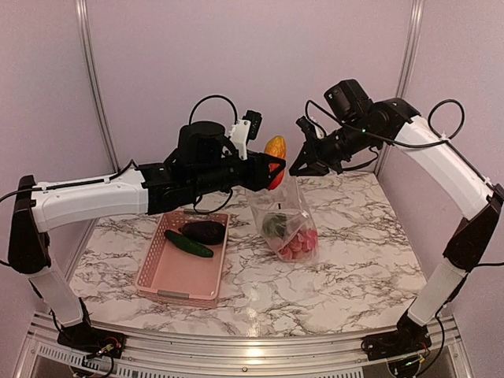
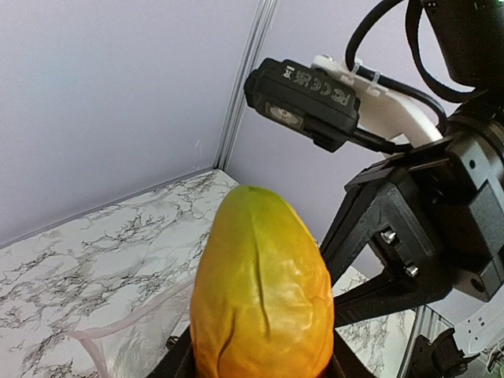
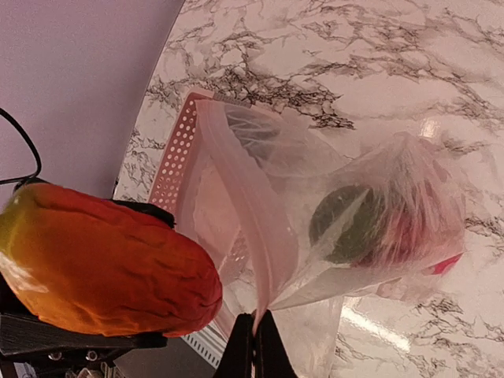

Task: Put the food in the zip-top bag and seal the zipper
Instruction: Place the fake fruit in the zipper food storage bag.

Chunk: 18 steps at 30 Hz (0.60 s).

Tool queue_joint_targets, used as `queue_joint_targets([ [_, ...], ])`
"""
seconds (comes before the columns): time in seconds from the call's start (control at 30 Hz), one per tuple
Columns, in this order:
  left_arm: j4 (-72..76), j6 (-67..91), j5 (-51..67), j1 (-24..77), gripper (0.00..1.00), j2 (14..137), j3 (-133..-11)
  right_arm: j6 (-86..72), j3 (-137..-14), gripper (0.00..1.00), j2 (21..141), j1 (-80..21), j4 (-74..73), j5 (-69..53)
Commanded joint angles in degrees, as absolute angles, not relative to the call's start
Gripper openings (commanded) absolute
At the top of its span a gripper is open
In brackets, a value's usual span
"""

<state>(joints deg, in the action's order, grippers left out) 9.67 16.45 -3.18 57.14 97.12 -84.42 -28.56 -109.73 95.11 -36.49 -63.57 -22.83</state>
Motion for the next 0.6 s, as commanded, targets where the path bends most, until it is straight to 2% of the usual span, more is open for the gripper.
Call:
queue_joint_targets([
  [0.0,13.63,15.43,-4.69,58.27,0.34,100.29,-83.41,-28.77,-115.77,0.00,94.39,-36.76,-66.19,-22.63],
  [0.23,13.07,15.71,-9.85,59.50,0.41,105.03,-85.76,-27.27,-116.17,0.00,94.33,-36.76,-68.20,-21.50],
  [0.3,12.40,17.31,-11.49,59.50,0.47,105.64,-86.15,-27.10,-116.05,0.00,94.07,-36.75,-68.10,-21.00],
  [0.33,11.77,17.84,-12.24,59.50,0.53,105.91,-86.61,-26.93,-115.99,0.00,93.93,-36.82,-67.99,-20.81],
  [0.43,10.00,18.11,-13.02,59.50,0.82,106.13,-88.31,-26.49,-115.34,0.00,93.50,-36.70,-67.98,-20.24],
  [0.5,9.47,17.70,-13.66,59.50,0.97,105.53,-89.31,-26.37,-114.28,0.00,93.09,-36.66,-67.65,-20.19],
  [0.57,8.99,16.86,-14.09,59.50,0.99,104.51,-90.56,-26.39,-112.93,0.00,92.46,-36.62,-67.07,-20.25],
])
